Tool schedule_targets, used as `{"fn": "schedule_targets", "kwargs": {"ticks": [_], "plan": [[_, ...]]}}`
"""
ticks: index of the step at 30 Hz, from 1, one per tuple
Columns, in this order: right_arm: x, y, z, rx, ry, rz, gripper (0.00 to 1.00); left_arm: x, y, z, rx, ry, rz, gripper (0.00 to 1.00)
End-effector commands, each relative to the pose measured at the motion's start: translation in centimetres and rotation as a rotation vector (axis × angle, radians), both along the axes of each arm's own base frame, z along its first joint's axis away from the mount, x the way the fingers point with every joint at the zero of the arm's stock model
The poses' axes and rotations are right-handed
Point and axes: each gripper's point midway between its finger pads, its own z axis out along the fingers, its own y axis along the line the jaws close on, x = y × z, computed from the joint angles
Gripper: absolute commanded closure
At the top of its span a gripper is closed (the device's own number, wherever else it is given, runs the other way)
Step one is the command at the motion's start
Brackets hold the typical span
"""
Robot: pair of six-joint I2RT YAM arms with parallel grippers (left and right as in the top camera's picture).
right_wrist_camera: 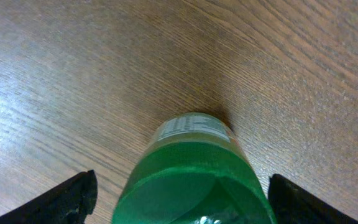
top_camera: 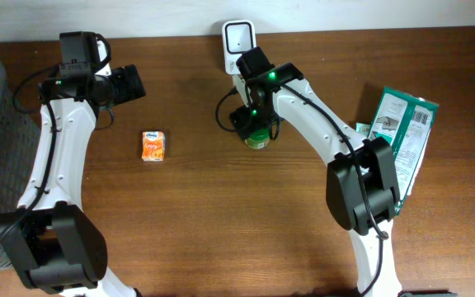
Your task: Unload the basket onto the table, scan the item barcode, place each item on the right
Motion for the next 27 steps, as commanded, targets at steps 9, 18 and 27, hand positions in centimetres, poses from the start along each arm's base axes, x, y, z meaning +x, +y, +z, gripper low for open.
{"fn": "schedule_targets", "kwargs": {"ticks": [9,18,27], "plan": [[0.1,-1.3,-1.3,0.014,0.065,-0.176,0.45,-0.1,0.7,0.2,0.032,-0.002,0.014,0.04],[-1.4,-1.9,0.5,0.031,0.168,-0.509,0.54,-0.1,0.6,0.2,0.031,-0.003,0.013,0.04],[-0.7,-3.9,0.5,0.092,0.246,-1.036,0.51,-0.1,0.6,0.2,0.031,-0.003,0.013,0.04]]}}
